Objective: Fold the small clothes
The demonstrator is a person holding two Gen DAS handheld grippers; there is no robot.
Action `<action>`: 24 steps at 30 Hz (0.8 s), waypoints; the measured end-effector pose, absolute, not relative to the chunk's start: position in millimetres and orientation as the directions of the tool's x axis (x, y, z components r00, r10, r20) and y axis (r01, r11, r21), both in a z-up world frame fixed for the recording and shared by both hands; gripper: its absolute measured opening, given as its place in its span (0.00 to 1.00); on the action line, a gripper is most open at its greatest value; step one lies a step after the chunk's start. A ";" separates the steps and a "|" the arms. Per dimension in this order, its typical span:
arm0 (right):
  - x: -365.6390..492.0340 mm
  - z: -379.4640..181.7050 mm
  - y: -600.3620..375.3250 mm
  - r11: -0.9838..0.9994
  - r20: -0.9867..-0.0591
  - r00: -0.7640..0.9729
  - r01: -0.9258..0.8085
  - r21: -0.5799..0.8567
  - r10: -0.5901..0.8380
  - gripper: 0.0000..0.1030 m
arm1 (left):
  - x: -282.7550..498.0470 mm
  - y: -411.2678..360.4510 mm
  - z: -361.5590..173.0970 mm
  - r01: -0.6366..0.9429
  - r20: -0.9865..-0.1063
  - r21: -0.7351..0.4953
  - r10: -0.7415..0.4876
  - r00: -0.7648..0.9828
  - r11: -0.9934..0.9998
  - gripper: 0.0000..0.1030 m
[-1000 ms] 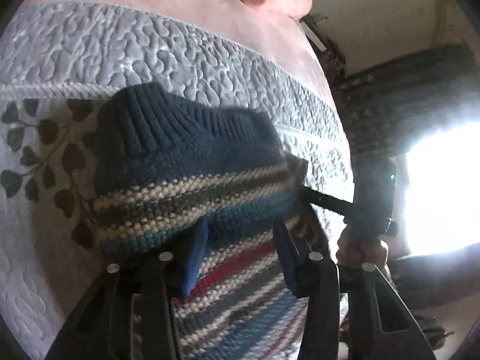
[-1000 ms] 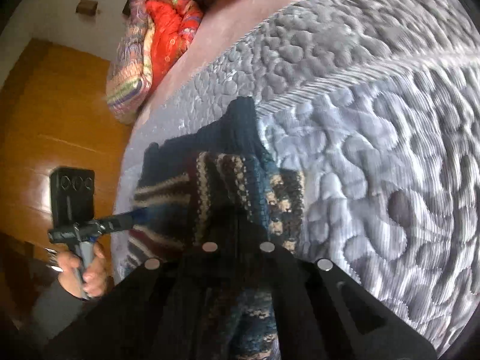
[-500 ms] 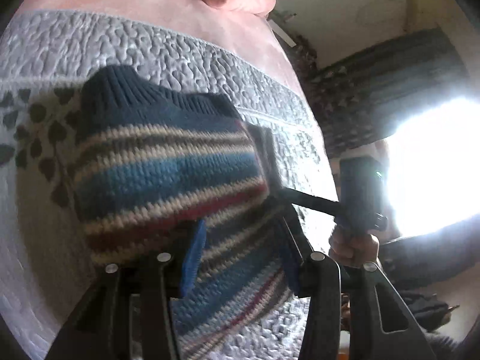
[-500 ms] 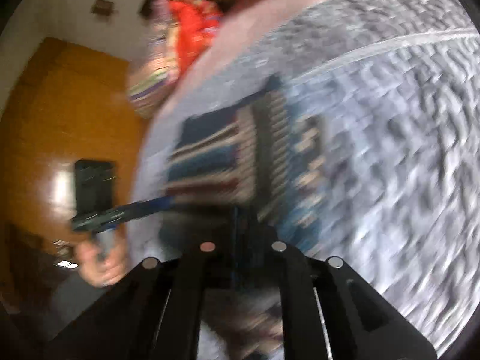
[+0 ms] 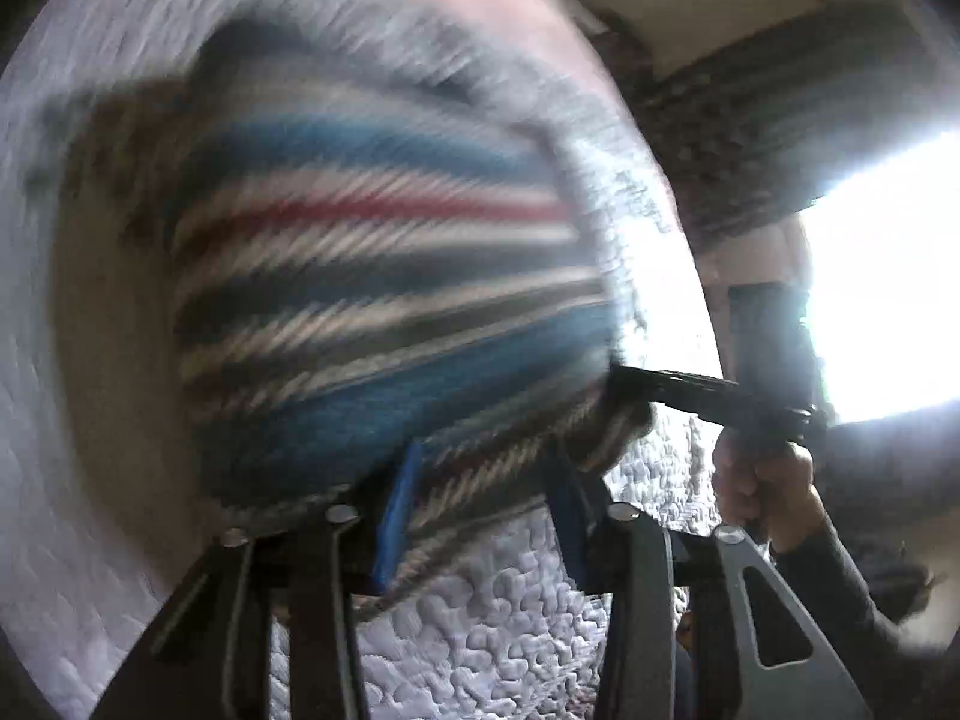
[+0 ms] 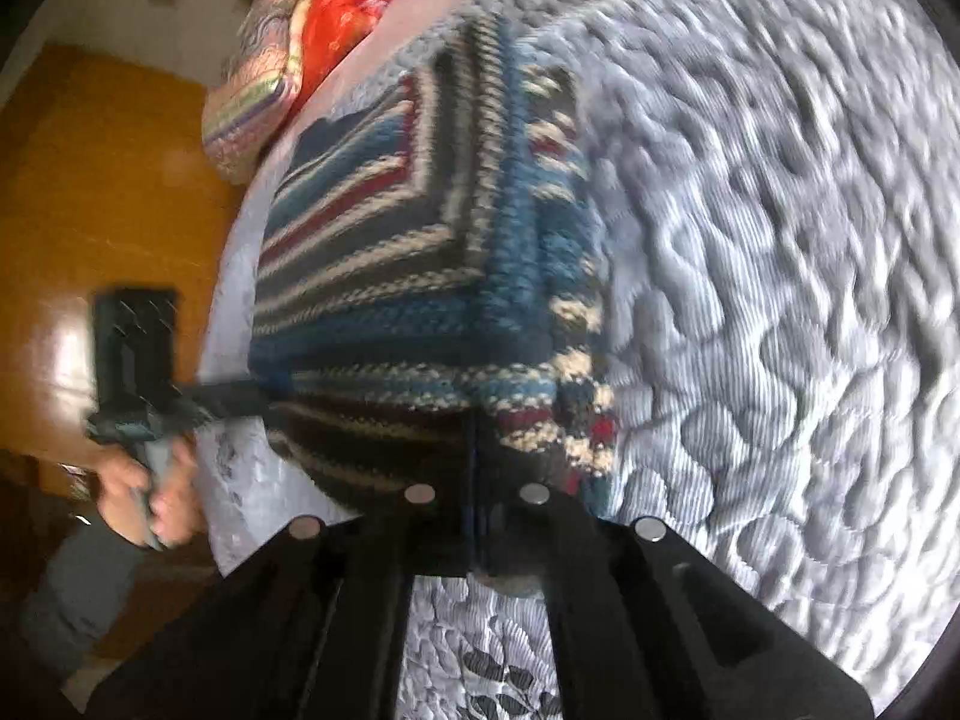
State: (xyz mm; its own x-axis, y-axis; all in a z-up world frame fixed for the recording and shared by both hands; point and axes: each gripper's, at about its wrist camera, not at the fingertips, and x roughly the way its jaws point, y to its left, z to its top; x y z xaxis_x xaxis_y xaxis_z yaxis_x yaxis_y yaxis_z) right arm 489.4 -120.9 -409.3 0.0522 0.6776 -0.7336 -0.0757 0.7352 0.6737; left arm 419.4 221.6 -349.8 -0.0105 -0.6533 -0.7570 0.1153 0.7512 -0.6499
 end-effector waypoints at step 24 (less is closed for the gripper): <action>586.6 -426.8 -141.6 0.571 -0.574 -0.014 0.123 0.811 0.818 0.78 | 390.1 325.0 -372.9 -0.031 -0.580 -0.809 -0.790 0.201 0.586 0.81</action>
